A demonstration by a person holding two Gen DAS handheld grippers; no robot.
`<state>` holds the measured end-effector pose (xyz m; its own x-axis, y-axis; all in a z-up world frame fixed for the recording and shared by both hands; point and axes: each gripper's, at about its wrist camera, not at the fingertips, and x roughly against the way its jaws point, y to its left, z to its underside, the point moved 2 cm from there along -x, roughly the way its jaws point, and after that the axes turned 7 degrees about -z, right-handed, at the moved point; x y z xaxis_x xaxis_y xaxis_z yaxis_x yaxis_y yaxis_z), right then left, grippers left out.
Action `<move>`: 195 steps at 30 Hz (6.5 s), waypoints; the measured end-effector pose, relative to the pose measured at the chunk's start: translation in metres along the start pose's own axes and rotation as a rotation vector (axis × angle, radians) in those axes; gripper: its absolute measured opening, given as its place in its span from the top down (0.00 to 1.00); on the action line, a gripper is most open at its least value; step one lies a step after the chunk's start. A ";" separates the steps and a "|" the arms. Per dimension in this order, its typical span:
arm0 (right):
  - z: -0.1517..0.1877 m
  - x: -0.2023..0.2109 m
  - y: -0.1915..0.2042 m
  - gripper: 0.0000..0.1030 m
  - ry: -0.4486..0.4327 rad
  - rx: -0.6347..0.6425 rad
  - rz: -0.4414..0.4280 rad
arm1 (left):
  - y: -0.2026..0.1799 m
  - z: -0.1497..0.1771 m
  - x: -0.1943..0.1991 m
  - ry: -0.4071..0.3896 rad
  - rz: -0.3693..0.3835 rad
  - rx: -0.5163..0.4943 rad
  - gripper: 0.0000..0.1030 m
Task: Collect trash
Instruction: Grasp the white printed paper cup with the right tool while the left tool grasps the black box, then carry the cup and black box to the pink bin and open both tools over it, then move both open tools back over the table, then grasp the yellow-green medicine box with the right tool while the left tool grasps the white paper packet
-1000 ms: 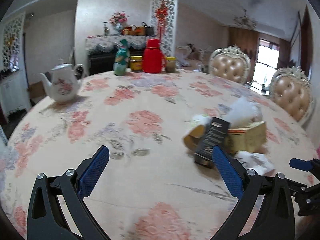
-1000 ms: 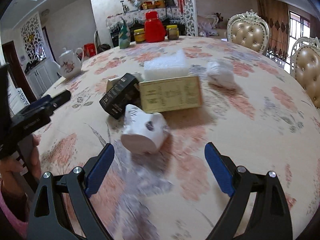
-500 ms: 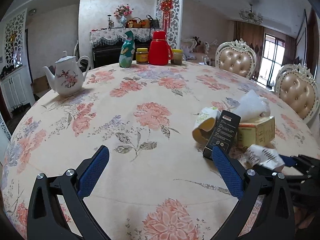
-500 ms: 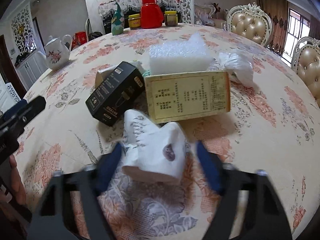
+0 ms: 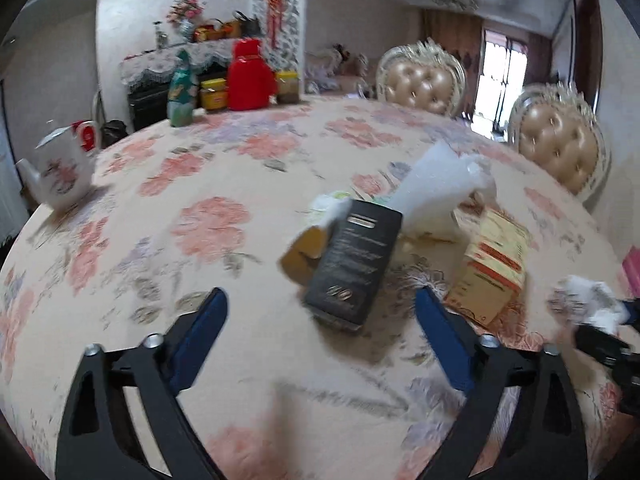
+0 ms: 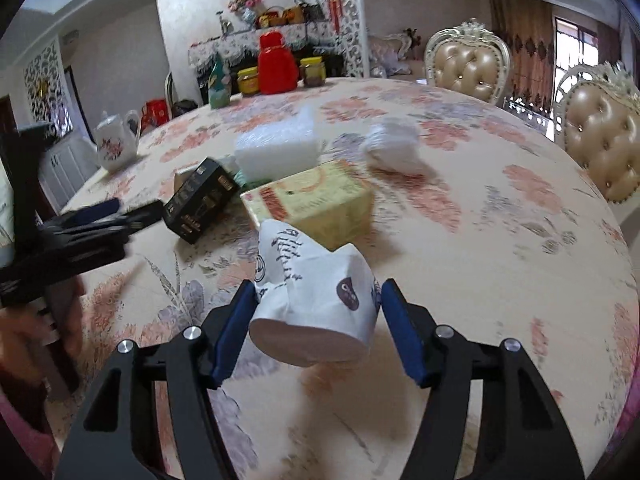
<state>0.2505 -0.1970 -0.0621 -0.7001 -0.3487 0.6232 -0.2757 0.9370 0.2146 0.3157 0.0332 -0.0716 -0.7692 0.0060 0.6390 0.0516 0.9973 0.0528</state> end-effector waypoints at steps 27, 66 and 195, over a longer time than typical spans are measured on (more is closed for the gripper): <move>0.030 0.048 -0.007 0.39 -0.074 -0.007 -0.024 | -0.054 0.053 0.077 -0.035 0.083 -0.054 0.63; 0.073 0.159 -0.115 0.39 -0.265 -0.099 0.198 | -0.212 0.056 0.140 -0.184 0.342 -0.170 0.63; -0.025 -0.025 -0.047 0.40 -0.020 -0.177 0.040 | -0.019 -0.010 -0.019 0.031 -0.052 -0.079 0.81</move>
<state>0.2974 -0.2316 -0.0687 -0.7213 -0.3100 0.6193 -0.1287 0.9387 0.3199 0.3362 0.0136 -0.0770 -0.7522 -0.0490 0.6571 0.0631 0.9873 0.1459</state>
